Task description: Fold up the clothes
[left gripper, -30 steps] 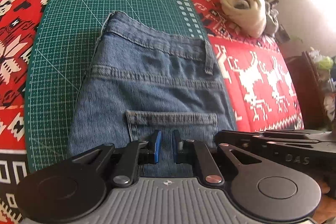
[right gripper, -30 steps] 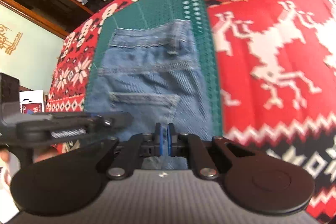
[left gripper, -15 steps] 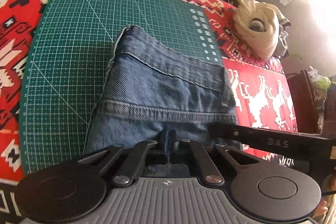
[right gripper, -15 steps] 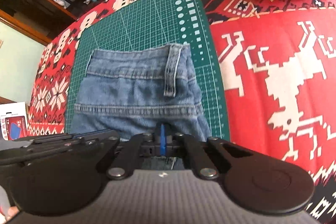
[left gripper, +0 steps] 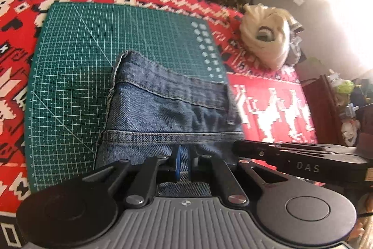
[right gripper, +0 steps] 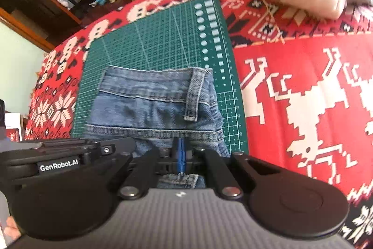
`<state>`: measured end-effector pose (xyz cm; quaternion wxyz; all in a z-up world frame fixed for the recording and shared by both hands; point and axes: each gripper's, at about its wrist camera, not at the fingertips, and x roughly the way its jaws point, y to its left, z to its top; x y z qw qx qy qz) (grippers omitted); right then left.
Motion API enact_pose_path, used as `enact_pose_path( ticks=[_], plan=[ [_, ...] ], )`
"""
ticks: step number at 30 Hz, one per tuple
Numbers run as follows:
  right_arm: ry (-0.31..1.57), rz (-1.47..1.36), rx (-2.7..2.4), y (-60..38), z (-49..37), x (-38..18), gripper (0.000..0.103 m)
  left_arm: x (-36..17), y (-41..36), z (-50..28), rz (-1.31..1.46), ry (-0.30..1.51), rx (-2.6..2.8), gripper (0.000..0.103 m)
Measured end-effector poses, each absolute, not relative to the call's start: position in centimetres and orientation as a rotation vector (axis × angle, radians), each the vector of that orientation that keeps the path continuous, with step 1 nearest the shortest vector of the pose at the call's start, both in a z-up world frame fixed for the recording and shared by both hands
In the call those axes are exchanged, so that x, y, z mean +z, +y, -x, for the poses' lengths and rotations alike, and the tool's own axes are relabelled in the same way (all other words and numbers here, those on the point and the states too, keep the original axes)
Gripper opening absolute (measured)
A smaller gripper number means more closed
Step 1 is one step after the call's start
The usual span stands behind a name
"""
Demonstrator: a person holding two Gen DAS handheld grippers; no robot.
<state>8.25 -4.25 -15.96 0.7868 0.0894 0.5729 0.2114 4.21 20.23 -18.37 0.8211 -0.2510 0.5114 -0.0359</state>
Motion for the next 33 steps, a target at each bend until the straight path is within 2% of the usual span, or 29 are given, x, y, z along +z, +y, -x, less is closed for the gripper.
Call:
enact_pose_path(
  ticks=[9, 21, 33],
  plan=[
    [1.287, -0.182, 0.437, -6.1, -6.6, -17.0, 0.007, -19.5, 21.5, -1.2, 0.507, 1.141, -0.007, 0.004],
    [1.255, -0.162, 0.441, -7.8, -3.8, -17.2, 0.004, -21.0, 23.5, 2.8, 0.58, 1.118, 0.025, 0.003],
    [1.219, -0.124, 0.489, -8.9, -0.4, -15.9, 0.01, -19.6, 22.2, 6.2, 0.534, 1.135, 0.043, 0.004]
  ],
)
